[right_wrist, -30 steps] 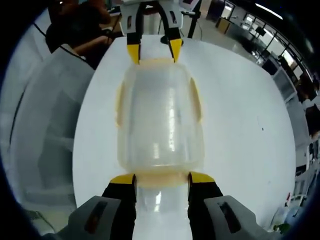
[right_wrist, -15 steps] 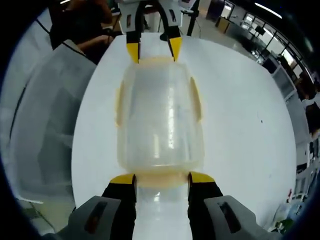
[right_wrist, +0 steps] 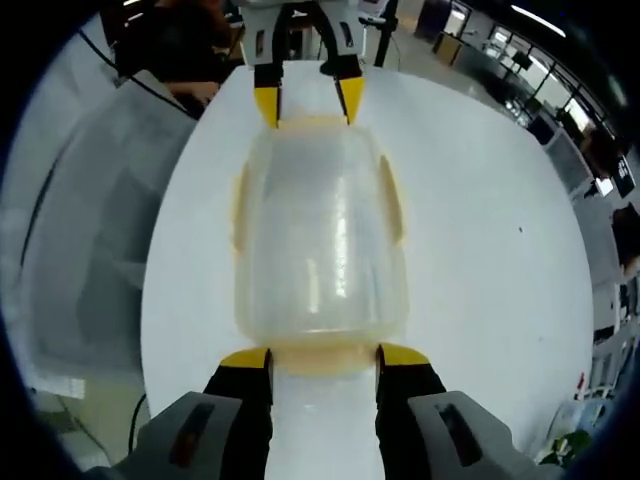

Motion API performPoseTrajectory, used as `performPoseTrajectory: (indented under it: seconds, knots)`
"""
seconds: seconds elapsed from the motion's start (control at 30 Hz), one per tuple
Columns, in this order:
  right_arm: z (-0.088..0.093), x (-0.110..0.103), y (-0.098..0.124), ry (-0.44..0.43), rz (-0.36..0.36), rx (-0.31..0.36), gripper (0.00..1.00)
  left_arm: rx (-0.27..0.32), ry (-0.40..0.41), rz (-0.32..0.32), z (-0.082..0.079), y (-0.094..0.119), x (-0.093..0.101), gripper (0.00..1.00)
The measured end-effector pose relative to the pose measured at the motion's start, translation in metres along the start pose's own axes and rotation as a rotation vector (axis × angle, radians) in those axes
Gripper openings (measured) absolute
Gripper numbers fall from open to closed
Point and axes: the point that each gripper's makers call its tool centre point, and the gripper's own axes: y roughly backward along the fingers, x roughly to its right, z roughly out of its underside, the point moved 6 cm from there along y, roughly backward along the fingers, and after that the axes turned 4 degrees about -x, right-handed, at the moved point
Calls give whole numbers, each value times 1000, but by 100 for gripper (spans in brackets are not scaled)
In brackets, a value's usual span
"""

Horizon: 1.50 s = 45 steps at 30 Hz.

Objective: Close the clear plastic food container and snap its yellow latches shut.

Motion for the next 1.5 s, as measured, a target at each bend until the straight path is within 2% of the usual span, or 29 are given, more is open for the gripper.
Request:
performPoseTrajectory:
  seconds: [0.8,1.23,1.5]
  knots:
    - [34,8,11,4,-11,-9,39,12,13,2,-33,-15,-2,39]
    - [49,12,11,2,-29,-7,39,20,22,13,-44,-23,-4,39]
    - [54,12,8,-5,-43,-1,39,18,22,25,-46,-28,-5,39]
